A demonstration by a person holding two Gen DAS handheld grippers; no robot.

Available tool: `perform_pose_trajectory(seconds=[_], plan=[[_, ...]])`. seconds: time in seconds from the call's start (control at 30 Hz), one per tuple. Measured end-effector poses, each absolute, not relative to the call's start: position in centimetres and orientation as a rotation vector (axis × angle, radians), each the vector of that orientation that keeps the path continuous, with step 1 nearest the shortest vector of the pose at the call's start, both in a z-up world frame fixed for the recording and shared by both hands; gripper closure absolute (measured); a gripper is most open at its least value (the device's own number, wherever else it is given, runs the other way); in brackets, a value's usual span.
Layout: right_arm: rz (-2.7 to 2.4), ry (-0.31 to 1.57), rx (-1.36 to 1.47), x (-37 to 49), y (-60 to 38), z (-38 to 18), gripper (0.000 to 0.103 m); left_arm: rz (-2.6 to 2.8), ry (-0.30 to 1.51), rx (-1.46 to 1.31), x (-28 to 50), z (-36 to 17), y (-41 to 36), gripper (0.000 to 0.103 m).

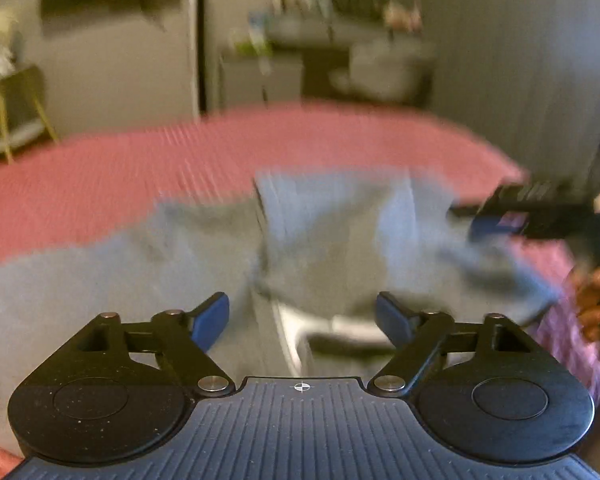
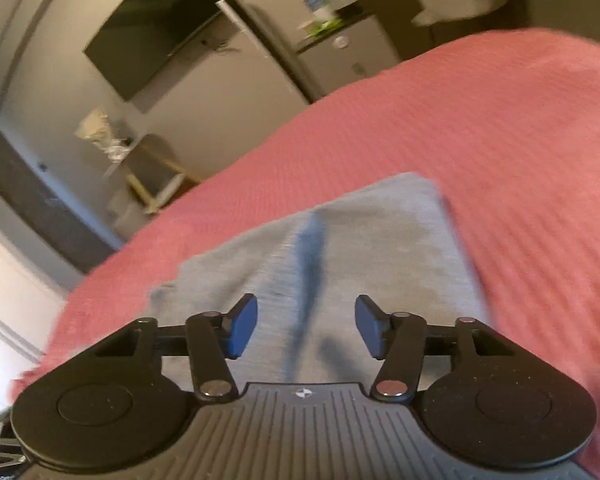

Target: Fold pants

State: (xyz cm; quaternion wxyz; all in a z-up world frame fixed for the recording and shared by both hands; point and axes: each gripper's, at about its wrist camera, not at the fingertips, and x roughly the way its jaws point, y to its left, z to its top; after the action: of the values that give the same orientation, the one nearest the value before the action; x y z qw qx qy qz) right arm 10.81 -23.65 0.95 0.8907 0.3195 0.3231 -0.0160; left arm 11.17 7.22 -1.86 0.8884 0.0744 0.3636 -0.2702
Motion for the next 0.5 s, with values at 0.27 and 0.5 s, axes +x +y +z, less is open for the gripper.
perform_pose_trajectory(seconds=[0.27, 0.5], plan=[[-0.115, 0.738, 0.605, 5.7, -22.2, 0.3, 0.061, -0.342, 0.949, 0.103, 13.8, -4.4, 7.4, 0.046], [-0.177, 0.704, 0.470, 3.5, -21.6, 0.6, 0.060, -0.571, 0.935, -0.249, 13.2, 0.1, 7.4, 0.022]])
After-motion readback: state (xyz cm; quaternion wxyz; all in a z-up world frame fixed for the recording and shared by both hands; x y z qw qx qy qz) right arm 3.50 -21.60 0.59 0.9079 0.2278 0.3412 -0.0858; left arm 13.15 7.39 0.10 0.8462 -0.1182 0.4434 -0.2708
